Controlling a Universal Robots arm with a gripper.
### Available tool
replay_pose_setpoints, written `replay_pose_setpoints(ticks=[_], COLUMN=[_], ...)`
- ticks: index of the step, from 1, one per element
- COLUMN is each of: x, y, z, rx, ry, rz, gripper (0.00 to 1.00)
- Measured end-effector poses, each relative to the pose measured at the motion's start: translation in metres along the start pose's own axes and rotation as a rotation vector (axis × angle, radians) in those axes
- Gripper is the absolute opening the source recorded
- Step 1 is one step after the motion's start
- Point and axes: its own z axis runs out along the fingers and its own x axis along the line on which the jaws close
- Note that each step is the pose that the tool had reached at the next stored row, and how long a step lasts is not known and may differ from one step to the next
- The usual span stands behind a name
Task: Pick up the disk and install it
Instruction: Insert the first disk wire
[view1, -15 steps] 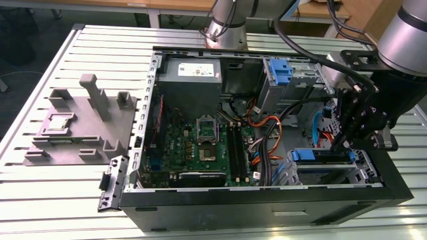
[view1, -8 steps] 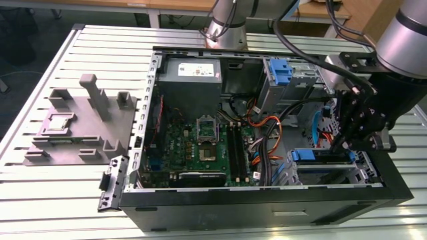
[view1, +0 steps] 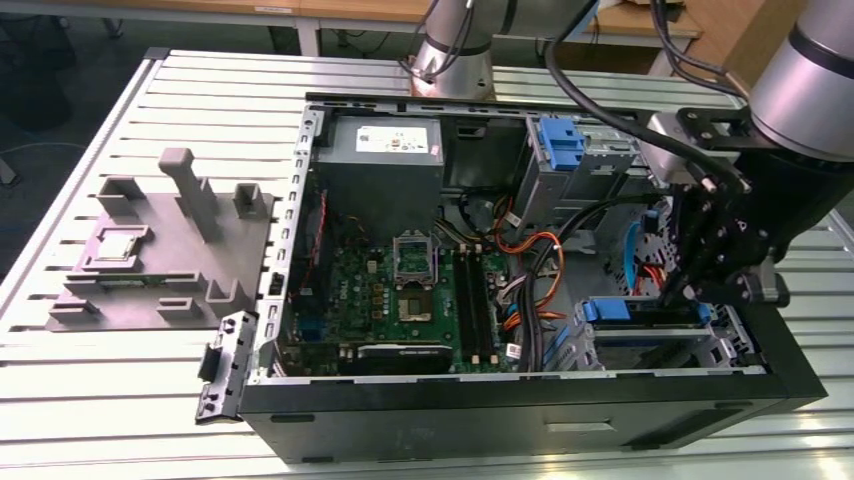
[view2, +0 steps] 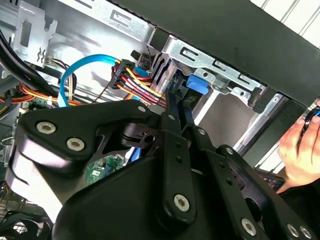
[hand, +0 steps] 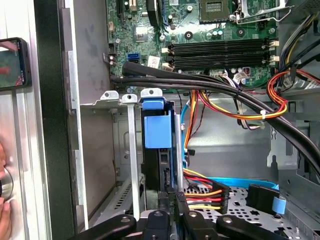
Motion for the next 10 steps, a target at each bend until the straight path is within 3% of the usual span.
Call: replay_pose_setpoints(ticks=[10], x=[0.0001], y=[0.0], z=[0.0005], rx=[-0.0002], ry=[-0.0016], rz=[0.001], gripper=[0.18])
